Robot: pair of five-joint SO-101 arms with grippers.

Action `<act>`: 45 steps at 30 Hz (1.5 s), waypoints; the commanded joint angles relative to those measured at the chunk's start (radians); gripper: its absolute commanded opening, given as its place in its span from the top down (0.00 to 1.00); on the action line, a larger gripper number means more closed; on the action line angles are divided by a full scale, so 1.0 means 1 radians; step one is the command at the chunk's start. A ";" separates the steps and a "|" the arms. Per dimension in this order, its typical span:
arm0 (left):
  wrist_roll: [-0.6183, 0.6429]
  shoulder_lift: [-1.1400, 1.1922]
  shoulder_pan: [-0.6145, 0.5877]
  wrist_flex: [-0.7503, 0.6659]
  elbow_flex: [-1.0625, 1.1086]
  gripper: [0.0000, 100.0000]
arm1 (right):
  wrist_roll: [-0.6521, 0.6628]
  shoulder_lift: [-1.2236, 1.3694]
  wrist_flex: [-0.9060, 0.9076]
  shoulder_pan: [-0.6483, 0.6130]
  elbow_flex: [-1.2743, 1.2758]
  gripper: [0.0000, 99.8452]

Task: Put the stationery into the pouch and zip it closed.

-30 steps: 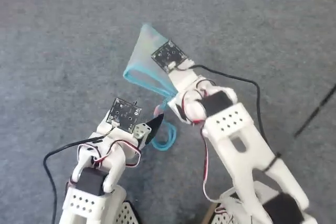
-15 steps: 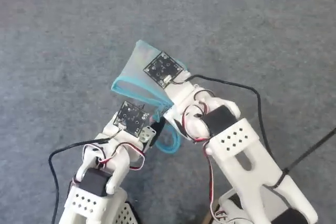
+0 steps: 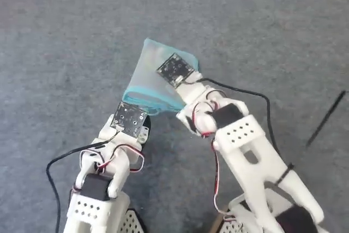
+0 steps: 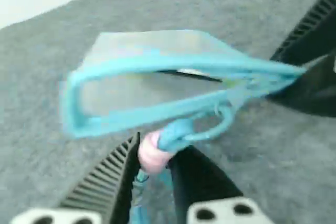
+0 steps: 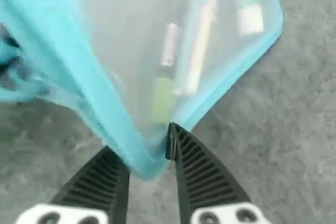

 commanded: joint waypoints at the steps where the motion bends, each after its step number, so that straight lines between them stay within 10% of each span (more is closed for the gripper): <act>1: 0.021 -0.017 -0.049 -0.029 -0.050 0.99 | 0.009 0.045 -0.018 0.088 -0.003 0.99; 22: 0.023 -0.017 -0.124 -0.054 -0.050 0.99 | -0.002 0.061 -0.008 0.357 -0.081 0.99; 45: 0.018 -0.017 0.043 -0.052 -0.016 0.98 | -0.120 0.059 -0.008 0.338 -0.071 0.99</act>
